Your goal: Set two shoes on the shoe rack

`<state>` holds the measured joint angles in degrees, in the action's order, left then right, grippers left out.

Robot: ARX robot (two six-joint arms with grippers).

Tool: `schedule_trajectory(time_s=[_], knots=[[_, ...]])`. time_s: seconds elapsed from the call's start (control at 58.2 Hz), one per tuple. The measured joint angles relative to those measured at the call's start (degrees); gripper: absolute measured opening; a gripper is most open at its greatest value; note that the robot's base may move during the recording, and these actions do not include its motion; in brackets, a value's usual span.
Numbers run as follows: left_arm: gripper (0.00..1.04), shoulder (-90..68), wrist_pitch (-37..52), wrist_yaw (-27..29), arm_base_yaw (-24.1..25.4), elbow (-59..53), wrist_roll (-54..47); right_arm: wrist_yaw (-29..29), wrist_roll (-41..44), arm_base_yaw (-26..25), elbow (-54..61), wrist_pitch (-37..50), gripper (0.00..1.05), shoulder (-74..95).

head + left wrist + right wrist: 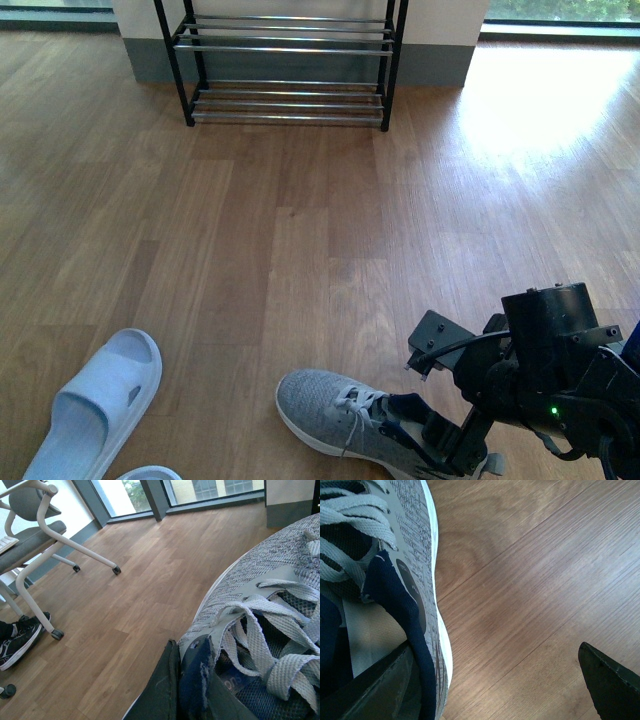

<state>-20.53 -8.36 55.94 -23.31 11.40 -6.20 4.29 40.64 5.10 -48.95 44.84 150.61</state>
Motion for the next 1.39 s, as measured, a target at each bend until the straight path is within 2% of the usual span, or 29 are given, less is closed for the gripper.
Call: schedule_trajectory(time_s=[0.292,0.327,0.533,0.636,0.739,0.791,0.877,1.22,1.392], knots=[[0.02,0.00,0.00,0.00,0.00,0.00,0.00,-1.77,-1.01,-0.26,-5.53,-2.91,0.95,5.25],[0.02,0.00,0.00,0.00,0.00,0.00,0.00,-2.10,-2.01,-0.26,-6.49,-3.52,0.93,5.92],[0.02,0.00,0.00,0.00,0.00,0.00,0.00,-4.61,-4.96,-0.37,-10.99,-5.95,0.62,8.37],[0.02,0.00,0.00,0.00,0.00,0.00,0.00,-6.14,-5.64,-1.14,-13.07,-7.39,0.39,8.85],[0.02,0.00,0.00,0.00,0.00,0.00,0.00,-7.72,-6.82,-1.81,-13.84,-7.65,0.25,8.94],[0.02,0.00,0.00,0.00,0.00,0.00,0.00,-9.18,-7.85,-2.73,-14.34,-7.76,0.13,8.96],[0.02,0.00,0.00,0.00,0.00,0.00,0.00,-10.51,-8.09,-3.96,-14.38,-7.54,0.01,8.94],[0.02,0.00,0.00,0.00,0.00,0.00,0.00,-11.10,-10.71,-8.68,-9.86,-5.92,0.01,4.09],[0.02,0.00,0.00,0.00,0.00,0.00,0.00,-10.75,-10.64,-14.08,-3.67,-2.62,0.01,-6.08]])
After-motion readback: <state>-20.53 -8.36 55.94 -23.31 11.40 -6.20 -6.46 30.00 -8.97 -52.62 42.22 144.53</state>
